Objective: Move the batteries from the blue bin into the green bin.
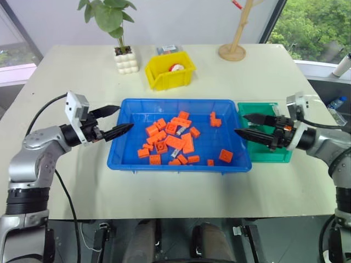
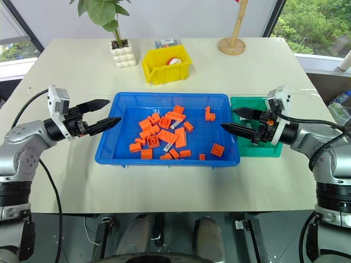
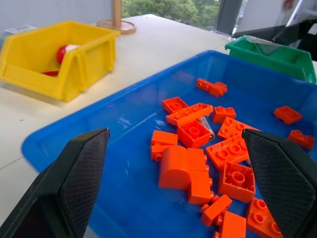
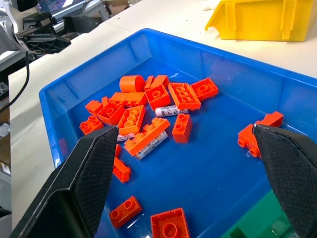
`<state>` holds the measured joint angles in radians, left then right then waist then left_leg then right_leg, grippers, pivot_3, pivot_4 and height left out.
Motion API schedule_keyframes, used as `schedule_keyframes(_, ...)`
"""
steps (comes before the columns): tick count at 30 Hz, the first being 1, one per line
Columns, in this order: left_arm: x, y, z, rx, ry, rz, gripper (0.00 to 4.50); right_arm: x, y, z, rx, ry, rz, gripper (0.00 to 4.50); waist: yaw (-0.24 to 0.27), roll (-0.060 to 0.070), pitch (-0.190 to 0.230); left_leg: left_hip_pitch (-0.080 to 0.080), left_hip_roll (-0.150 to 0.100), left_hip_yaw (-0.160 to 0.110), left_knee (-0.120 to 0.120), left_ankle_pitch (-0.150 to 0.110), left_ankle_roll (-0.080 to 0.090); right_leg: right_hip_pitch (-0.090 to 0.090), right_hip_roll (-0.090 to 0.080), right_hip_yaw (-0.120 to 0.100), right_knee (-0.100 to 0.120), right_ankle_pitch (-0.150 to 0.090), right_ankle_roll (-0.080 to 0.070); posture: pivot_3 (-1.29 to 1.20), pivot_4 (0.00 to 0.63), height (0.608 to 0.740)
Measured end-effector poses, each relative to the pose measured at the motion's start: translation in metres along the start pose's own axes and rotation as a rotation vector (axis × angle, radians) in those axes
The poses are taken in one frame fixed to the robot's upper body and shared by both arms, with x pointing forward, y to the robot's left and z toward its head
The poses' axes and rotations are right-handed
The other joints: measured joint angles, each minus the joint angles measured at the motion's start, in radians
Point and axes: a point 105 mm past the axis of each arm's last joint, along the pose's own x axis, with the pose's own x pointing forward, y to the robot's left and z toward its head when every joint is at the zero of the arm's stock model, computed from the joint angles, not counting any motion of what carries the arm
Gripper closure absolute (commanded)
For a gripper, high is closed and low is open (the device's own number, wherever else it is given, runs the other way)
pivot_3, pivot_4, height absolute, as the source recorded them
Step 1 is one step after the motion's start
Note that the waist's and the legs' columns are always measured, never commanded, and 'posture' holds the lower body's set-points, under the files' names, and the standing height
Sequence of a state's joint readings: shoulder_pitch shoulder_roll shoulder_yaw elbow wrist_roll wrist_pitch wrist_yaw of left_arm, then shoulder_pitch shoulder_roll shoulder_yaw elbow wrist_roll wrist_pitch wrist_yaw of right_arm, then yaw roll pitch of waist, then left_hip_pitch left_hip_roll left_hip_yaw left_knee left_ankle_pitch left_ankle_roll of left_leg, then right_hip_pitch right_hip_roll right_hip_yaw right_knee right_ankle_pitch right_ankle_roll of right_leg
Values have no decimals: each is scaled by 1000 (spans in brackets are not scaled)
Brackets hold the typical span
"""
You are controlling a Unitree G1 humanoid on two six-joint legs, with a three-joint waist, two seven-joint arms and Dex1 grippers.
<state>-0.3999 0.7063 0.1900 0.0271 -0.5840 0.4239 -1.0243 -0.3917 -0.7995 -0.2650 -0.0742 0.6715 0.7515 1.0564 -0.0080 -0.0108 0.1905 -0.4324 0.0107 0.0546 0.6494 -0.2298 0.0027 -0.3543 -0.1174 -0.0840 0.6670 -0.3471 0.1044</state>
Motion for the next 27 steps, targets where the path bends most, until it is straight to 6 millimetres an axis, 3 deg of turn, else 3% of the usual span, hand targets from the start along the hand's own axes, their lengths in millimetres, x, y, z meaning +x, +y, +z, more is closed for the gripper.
schedule_keyframes(27,1,-4,-2,-8,25,-27,0,5,1,-1,-22,-9,8,63,0,0,0,0,0,0,0,0,0,0,0,0,0,0,0,0,150,739)
